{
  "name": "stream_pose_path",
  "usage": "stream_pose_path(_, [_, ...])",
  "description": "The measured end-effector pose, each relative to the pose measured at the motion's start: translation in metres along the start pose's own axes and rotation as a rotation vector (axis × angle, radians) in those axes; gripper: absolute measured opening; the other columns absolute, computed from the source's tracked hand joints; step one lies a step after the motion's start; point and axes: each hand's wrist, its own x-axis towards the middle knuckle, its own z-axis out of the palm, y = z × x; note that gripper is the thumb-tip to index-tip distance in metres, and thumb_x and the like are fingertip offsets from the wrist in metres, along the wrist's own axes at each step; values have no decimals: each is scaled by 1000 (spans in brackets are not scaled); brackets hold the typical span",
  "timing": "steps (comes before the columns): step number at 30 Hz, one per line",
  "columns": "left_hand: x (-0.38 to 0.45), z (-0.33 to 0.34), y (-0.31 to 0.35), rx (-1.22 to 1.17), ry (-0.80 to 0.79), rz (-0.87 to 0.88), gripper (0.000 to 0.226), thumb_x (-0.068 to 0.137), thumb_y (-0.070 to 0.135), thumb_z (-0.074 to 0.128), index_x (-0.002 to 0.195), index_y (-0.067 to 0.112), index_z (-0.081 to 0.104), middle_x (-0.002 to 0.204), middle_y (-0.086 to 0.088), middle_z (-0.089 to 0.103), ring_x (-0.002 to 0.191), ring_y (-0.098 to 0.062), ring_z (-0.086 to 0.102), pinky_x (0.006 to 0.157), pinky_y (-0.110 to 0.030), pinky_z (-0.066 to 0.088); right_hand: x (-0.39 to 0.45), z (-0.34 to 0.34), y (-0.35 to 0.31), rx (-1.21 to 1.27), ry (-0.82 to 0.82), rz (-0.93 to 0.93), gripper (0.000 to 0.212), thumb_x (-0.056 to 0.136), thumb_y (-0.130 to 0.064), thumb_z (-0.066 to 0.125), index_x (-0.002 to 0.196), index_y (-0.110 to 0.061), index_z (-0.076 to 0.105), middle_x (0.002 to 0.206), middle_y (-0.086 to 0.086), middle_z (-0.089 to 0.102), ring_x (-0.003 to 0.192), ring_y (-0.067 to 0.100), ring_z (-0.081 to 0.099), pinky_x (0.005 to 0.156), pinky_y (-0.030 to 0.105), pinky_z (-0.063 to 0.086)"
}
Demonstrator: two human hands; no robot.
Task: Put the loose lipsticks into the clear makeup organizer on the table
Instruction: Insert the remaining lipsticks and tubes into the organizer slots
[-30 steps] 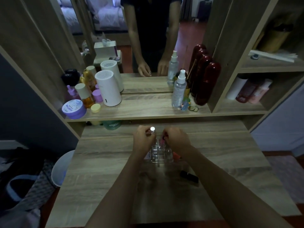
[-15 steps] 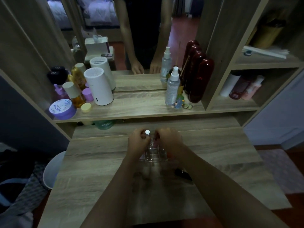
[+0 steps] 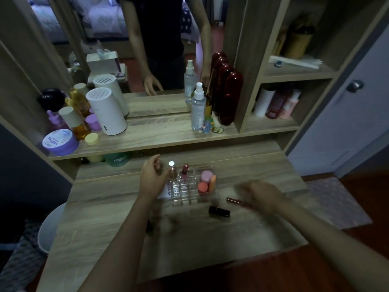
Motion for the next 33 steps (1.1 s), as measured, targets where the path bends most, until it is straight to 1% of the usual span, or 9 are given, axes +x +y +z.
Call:
stream_pose_path(2, [-5,-1,2,-22,25,-10,60,82,10,68,136,3,44,125,-22,55,111,-33,57,98,-47,49,-10,21,-1,-34,-177,-74,53,91,-34,54,141,-29,36,136,3,47,116,25,56,94,39,49])
stream_pose_path(4, [-10,-1,3,-18,53,-17,60,83,11,68,136,2,43,126,-22,54,112,-33,56,98,-47,48,-11,36,-3,-129,-214,-117,65,92,-25,53,148,-36,22,143,5,37,120,28,53,96,42,49])
stream_pose_path(6, [-14,-3,2,-1,78,-22,60,83,11,68,137,2,42,127,-22,53,113,-33,54,98,-46,48,-9,45,-5,-193,-149,-141,62,93,-17,49,147,-36,24,143,6,37,117,30,55,94,42,50])
stream_pose_path(9, [-20,-6,2,-9,102,-28,62,83,10,68,137,1,41,129,-22,53,114,-32,54,96,-44,46,-6,53,-8,-232,-83,-166,55,94,-16,42,145,-32,30,142,4,41,116,29,56,91,41,49])
stream_pose_path(12, [-25,-11,-2,-19,125,-38,59,83,7,67,136,2,42,131,-23,52,117,-34,53,98,-48,48,-3,58,-7,-201,-35,-148,63,91,-13,44,147,-32,22,138,3,43,112,27,58,86,40,51])
stream_pose_path(18, [-36,-22,-14,-38,168,-78,58,83,8,66,136,4,43,129,-23,52,116,-35,54,99,-53,48,4,62,5,-262,31,-126,61,91,-19,47,146,-32,23,137,7,40,119,23,47,93,36,48])
stream_pose_path(26, [-46,-28,-25,-16,165,-104,58,84,9,65,137,4,42,131,-22,50,115,-33,54,98,-52,48,15,59,6,-245,-62,-114,60,92,-23,45,147,-31,21,133,7,48,111,29,58,86,39,50])
stream_pose_path(31, [-51,-31,-36,-11,176,-144,57,84,4,64,137,2,41,129,-23,53,113,-34,56,93,-41,48,17,52,2,-132,-87,-66,51,87,-20,50,136,-25,35,123,10,58,107,31,60,86,40,51])
stream_pose_path(33, [-53,-33,-42,9,180,-169,55,84,3,65,135,0,43,127,-24,54,111,-35,57,92,-41,48,15,48,4,-52,-58,-44,55,85,-17,52,137,-24,37,125,10,59,110,30,59,88,38,50])
